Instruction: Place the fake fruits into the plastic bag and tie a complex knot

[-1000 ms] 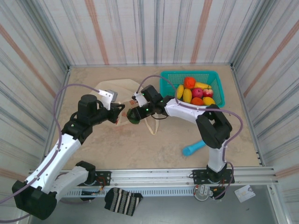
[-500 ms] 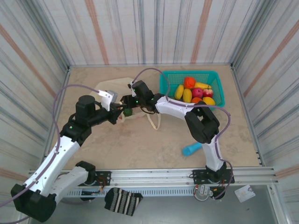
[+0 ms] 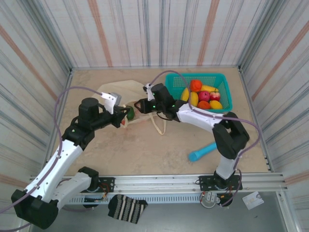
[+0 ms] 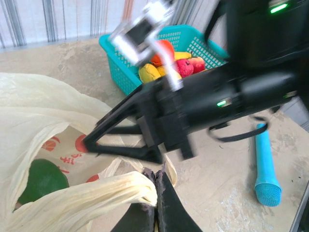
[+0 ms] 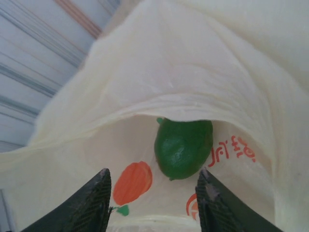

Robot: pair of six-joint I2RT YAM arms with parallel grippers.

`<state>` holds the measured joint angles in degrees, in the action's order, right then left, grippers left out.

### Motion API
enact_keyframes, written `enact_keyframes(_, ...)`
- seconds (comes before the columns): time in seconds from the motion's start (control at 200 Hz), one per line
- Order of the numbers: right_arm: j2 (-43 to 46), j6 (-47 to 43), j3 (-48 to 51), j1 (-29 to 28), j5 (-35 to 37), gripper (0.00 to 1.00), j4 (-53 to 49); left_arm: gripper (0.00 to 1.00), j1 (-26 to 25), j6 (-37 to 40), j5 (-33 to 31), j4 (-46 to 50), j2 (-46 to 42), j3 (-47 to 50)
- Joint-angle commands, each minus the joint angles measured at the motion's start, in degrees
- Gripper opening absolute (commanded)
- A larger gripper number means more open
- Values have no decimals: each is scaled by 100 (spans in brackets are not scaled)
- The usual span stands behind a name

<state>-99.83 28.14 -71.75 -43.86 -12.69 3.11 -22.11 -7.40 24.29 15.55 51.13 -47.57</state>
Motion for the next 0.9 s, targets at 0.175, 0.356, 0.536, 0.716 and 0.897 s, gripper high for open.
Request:
enact_keyframes(0.175,1637,-295,557,967,583,52,-959,0,57,-115,-154,29,43,-118)
enact_keyframes(0.356,1092,-338,-201,2286,1813,58,-2448,0,57,-145,127,-352,-11,98)
enact_keyframes(0.536,87,-642,-849,3024,2192,60,-2772,0,25,-119,184,-328,-85,108)
enact_keyframes(0.716,-826,-1045,-1497,3362,2036,77,-2904,0,-91,-52,165,-273,-139,123)
enact_keyframes(0.897,-1763,-1273,-2378,3418,2167,87,-3449,0,-109,-35,196,-292,-118,119)
